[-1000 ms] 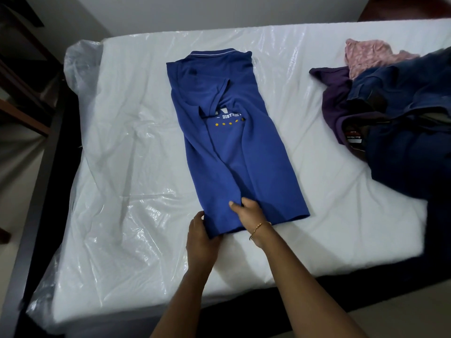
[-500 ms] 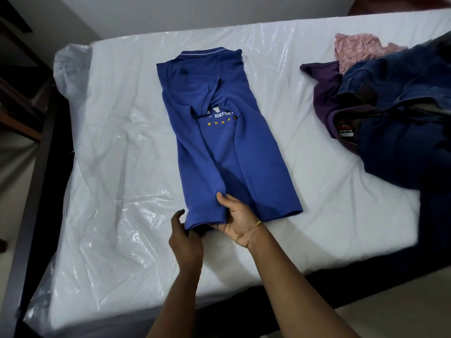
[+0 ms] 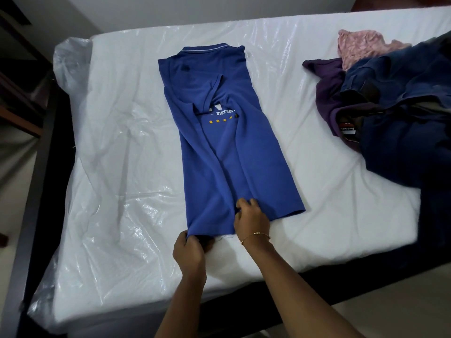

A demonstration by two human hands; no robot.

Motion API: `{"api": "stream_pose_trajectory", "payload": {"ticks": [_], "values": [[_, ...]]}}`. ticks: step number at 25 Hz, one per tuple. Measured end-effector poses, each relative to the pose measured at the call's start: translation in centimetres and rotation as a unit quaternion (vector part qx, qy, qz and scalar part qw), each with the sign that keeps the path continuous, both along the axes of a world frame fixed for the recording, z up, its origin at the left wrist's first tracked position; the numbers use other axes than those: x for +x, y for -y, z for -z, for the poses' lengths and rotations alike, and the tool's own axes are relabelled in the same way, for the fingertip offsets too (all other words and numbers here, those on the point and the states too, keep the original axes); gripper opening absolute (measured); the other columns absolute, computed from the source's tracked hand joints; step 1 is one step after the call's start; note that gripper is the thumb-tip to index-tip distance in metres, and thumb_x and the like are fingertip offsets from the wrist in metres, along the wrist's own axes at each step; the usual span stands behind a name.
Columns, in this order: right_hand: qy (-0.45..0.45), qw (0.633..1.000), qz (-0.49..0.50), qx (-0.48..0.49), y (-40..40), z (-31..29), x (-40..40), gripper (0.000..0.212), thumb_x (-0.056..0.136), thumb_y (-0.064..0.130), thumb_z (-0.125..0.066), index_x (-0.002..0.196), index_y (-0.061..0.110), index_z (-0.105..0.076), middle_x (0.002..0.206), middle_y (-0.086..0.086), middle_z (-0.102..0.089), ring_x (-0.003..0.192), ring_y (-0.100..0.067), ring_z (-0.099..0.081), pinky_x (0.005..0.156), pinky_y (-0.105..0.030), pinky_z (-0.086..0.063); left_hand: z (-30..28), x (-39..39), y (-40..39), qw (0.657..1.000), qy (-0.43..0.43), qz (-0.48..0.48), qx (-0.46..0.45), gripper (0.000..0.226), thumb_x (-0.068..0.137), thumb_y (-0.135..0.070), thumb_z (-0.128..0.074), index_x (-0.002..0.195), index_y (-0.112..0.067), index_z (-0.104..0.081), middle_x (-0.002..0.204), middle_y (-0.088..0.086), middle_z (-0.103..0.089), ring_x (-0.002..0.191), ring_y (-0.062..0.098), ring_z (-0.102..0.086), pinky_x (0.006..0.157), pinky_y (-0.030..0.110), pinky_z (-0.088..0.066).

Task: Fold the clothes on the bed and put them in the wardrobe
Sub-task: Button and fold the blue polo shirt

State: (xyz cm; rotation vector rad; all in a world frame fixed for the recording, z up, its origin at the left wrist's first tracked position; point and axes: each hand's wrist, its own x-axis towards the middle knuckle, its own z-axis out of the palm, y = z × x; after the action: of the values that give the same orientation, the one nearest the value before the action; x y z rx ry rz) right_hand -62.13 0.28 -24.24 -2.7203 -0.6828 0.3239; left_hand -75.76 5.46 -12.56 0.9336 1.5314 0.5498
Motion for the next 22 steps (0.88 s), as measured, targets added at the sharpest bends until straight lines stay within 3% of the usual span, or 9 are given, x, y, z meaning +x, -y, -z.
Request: {"api": "stream_pose_trajectory", "payload": {"ticks": [2,3,6,8,11,14,17,19,22], "values": [[0.105,0.991,0.040,0.068,0.5,-0.8,0.8,0.022,0.104,0.015,-0.092,0.123,0.021,-0.083,0.125,-0.010,-0.074,0.098,-0.036,-0.079,0.070,-0.050,-0.081,-0.2,-0.6,0.3,1.000,0.016,0.007,0.009,0.019,0.094,0.002,-0.048,0.087,0.004,-0.065,0.091,0.033,-0.071,0.076,0.041,-0.072,0.074,0.041,-0.059],[0.150,0.981,0.081,0.089,0.9,-1.1,1.9,0.025,0.099,0.013,-0.094,0.122,0.020,-0.086,0.126,-0.010,-0.074,0.104,-0.035,-0.074,0.071,-0.051,-0.079,-0.6,-0.6,0.3,0.999,0.033,-0.010,0.011,0.021,0.100,-0.008,-0.052,0.087,0.002,-0.065,0.090,0.030,-0.071,0.076,0.041,-0.073,0.074,0.040,-0.059],[0.151,0.964,0.215,0.045,2.8,-0.9,6.1,0.053,0.102,0.026,-0.095,0.154,0.022,-0.081,0.168,-0.016,-0.064,0.146,-0.043,-0.058,0.108,-0.064,-0.072,-0.2,0.2,-1.1,0.997,-0.047,-0.010,0.066,0.036,0.098,-0.043,-0.070,0.086,-0.009,-0.067,0.082,0.006,-0.069,0.074,0.022,-0.069,0.075,0.036,-0.057],[0.074,0.968,0.240,0.001,3.8,-0.3,7.6,0.086,0.105,0.046,-0.099,0.179,0.023,-0.063,0.182,-0.020,-0.053,0.160,-0.045,-0.049,0.122,-0.068,-0.066,0.0,0.8,-2.0,0.987,-0.114,0.051,0.105,0.027,0.092,-0.035,-0.077,0.088,-0.012,-0.065,0.085,0.003,-0.066,0.081,0.025,-0.064,0.084,0.043,-0.056],[-0.020,0.971,0.239,-0.017,4.9,-0.8,8.8,0.106,0.102,0.059,-0.102,0.187,0.022,-0.050,0.163,-0.018,-0.068,0.141,-0.043,-0.066,0.120,-0.064,-0.068,0.5,0.7,-1.9,0.990,-0.108,0.064,0.064,0.013,0.092,-0.014,-0.067,0.085,-0.006,-0.059,0.082,0.006,-0.058,0.079,0.032,-0.054,0.072,0.039,-0.046],[-0.174,0.937,0.299,0.045,6.7,-2.8,9.5,0.072,0.103,0.036,-0.102,0.163,0.019,-0.066,0.153,-0.013,-0.082,0.133,-0.045,-0.079,0.125,-0.067,-0.069,0.3,-0.2,-0.9,0.999,0.016,-0.025,-0.039,0.004,0.090,-0.003,-0.056,0.086,-0.004,-0.057,0.089,0.011,-0.054,0.079,0.025,-0.046,0.067,0.036,-0.042],[-0.278,0.850,0.401,0.198,9.1,-4.8,8.6,0.058,0.101,0.005,-0.092,0.154,0.011,-0.068,0.149,-0.019,-0.083,0.108,-0.041,-0.080,0.110,-0.057,-0.078,0.4,-1.1,0.4,0.994,0.037,-0.069,-0.074,0.012,0.090,0.005,-0.046,0.092,-0.005,-0.050,0.101,0.012,-0.050,0.087,0.028,-0.047,0.073,0.040,-0.055],[-0.298,0.780,0.471,0.286,11.0,-5.7,7.7,0.069,0.099,-0.007,-0.088,0.159,0.013,-0.062,0.149,-0.022,-0.078,0.091,-0.034,-0.072,0.093,-0.049,-0.073,0.0,-1.6,1.6,0.994,0.015,-0.079,-0.078,0.018,0.091,0.006,-0.042,0.096,-0.011,-0.046,0.104,0.012,-0.046,0.087,0.029,-0.046,0.074,0.044,-0.058],[-0.291,0.699,0.546,0.359,13.4,-7.2,7.0,0.078,0.100,-0.013,-0.084,0.165,0.024,-0.061,0.137,-0.021,-0.071,0.071,-0.027,-0.062,0.064,-0.036,-0.059,-2.5,-1.8,2.9,0.995,0.046,-0.067,-0.054,0.024,0.094,0.004,-0.044,0.105,-0.013,-0.056,0.102,0.014,-0.057,0.079,0.033,-0.056,0.071,0.042,-0.060]]}}
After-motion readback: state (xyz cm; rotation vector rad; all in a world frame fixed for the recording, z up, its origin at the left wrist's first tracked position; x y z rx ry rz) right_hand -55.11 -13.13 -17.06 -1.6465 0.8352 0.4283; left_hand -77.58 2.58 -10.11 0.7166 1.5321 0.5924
